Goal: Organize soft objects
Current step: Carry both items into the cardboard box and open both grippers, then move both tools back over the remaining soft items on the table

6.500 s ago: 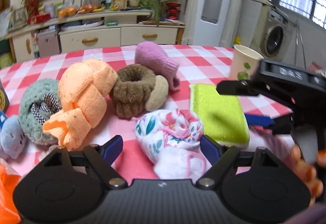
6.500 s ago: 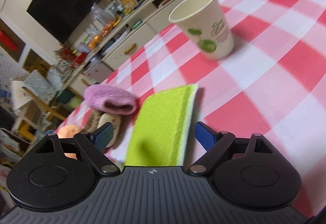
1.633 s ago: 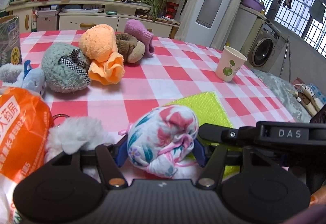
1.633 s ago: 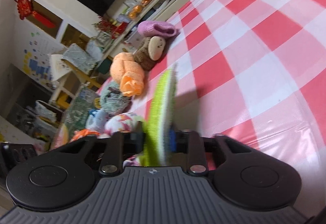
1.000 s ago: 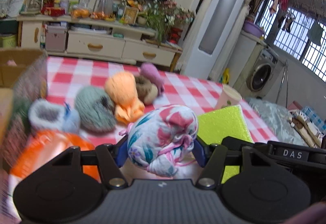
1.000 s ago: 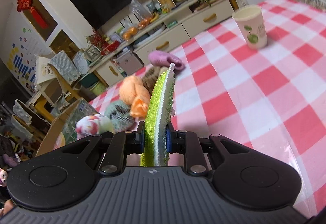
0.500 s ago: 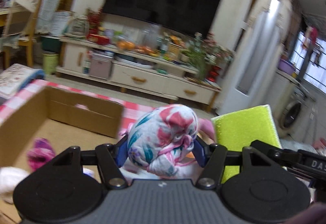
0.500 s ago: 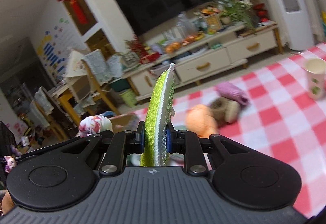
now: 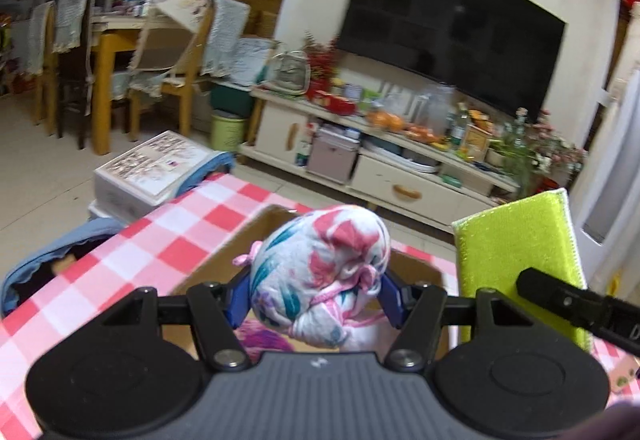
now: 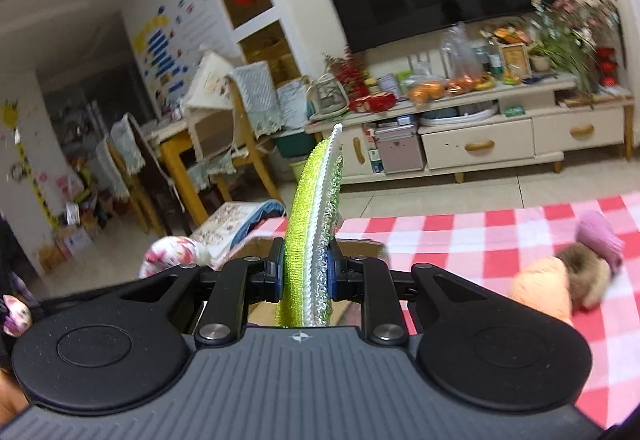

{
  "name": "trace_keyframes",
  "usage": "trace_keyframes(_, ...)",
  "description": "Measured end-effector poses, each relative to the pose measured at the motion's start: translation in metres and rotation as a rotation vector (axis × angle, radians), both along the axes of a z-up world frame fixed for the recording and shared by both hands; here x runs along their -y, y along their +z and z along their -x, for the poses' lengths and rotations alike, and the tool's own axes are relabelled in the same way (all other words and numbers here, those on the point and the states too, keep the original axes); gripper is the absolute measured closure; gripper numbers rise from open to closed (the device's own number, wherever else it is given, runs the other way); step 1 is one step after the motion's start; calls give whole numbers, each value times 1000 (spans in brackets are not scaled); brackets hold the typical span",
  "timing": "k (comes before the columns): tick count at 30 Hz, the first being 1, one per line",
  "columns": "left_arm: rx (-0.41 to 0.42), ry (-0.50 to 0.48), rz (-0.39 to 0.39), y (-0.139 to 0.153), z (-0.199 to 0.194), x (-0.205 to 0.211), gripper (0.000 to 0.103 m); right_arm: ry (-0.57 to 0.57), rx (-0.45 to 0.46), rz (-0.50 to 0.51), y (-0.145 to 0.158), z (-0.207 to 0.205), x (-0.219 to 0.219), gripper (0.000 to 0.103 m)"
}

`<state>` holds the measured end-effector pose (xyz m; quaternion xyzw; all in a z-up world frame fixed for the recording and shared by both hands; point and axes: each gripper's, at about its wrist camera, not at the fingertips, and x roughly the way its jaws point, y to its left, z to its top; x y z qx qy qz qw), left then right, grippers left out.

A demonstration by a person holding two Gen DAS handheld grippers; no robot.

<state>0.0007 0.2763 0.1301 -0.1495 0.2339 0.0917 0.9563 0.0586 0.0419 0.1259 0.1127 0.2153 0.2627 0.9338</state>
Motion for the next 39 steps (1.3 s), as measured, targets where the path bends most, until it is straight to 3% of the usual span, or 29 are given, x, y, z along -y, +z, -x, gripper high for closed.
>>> trace_keyframes(8,-49,33,-3,-9,-2,-14,40,70,-48,57,-13,-18,-36,78)
trace_keyframes(11,-57,45,-32,-9,-2,-12,33,72,-56,121,-21,-16,-44,67)
trace_keyframes(12,-55,46,-47,-8,-1,-10,26,67,-59,129,-23,-14,-43,53)
trace_keyframes(13,-50,49,-58,-6,0,-9,18,59,-58,124,-24,-11,-42,29)
trace_keyframes(15,-37,58,-71,-4,2,-7,11,35,-49,93,-22,-3,-32,3)
trace_keyframes(22,-31,39,-71,-1,4,-1,2,-91,-49,24,-17,23,6,0)
trace_keyframes(30,-31,-15,-83,0,5,19,1,-227,-79,-53,-19,55,57,0)
trace_keyframes(39,-38,-72,-113,-2,3,46,1,-301,-76,-63,-22,79,85,0)
